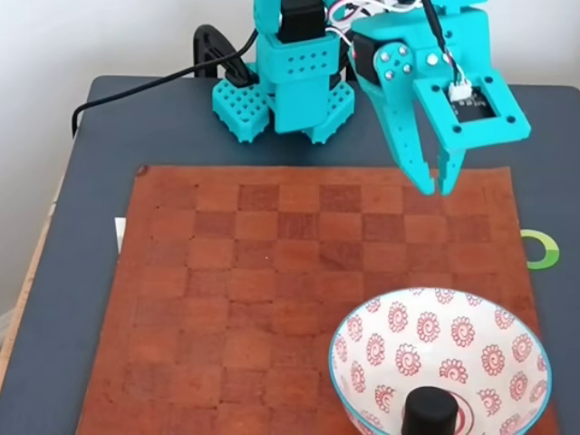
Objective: Grasp a black cylinder and put it in the bin.
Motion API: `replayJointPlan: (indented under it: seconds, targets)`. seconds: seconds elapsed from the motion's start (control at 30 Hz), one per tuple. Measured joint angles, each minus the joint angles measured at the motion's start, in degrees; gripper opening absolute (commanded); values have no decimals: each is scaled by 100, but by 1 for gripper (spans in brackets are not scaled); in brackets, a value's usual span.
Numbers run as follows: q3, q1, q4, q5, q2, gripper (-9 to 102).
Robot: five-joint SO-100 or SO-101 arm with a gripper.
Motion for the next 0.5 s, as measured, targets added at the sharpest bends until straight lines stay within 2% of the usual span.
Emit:
replayJointPlan:
  seconds: [0.5]
  targets:
    - [2900, -176, 0, 457, 3094, 0]
